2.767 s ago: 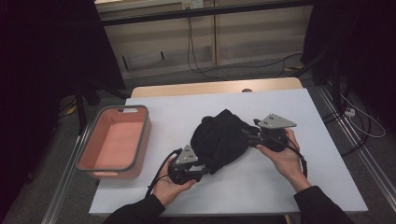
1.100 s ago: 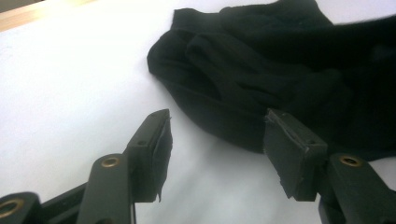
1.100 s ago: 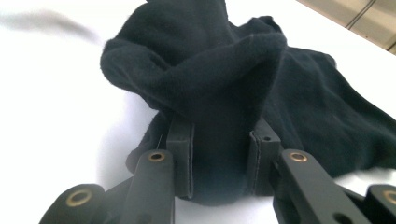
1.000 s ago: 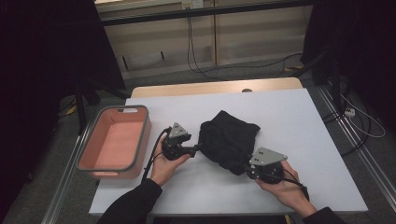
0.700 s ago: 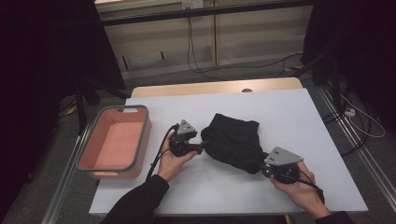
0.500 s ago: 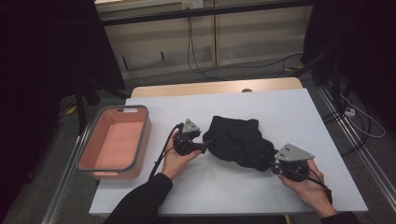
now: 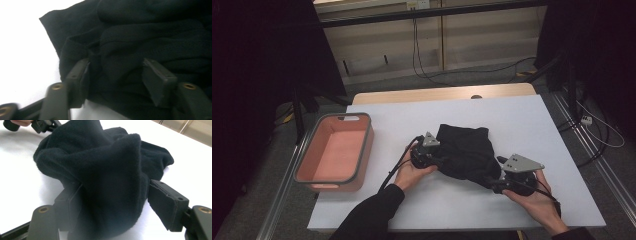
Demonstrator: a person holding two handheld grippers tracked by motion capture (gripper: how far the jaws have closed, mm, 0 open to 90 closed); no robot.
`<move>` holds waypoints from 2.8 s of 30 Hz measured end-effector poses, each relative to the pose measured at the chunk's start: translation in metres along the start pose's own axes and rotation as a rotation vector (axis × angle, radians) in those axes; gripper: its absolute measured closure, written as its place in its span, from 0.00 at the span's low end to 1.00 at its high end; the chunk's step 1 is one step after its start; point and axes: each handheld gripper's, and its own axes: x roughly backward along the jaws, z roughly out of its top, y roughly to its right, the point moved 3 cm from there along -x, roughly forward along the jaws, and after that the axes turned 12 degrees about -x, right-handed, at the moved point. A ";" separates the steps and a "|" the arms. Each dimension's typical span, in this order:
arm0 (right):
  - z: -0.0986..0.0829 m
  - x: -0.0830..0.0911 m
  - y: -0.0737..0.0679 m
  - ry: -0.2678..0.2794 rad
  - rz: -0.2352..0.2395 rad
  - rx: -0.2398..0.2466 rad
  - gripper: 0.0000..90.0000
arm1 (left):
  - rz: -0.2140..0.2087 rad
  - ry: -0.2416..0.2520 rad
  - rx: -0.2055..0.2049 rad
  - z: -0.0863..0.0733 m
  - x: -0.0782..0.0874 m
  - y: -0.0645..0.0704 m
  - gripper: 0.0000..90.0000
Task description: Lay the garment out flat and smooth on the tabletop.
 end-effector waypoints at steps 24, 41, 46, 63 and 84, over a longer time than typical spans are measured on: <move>-0.003 -0.005 -0.009 -0.032 0.034 0.016 0.26 | -0.129 -0.039 0.004 -0.029 0.057 0.033 0.93; -0.001 0.013 -0.006 0.008 0.017 -0.004 0.24 | -0.206 -0.021 -0.012 -0.051 0.103 0.083 0.93; 0.010 0.020 -0.004 0.063 0.015 -0.024 0.38 | -0.168 0.013 0.029 -0.048 0.103 0.070 0.67; 0.065 -0.028 -0.042 0.072 0.142 0.021 0.56 | 0.008 0.088 0.066 -0.031 0.098 0.014 0.37; 0.047 -0.037 -0.016 0.039 -0.033 -0.001 0.91 | -0.010 -0.049 0.025 -0.036 0.041 -0.002 0.44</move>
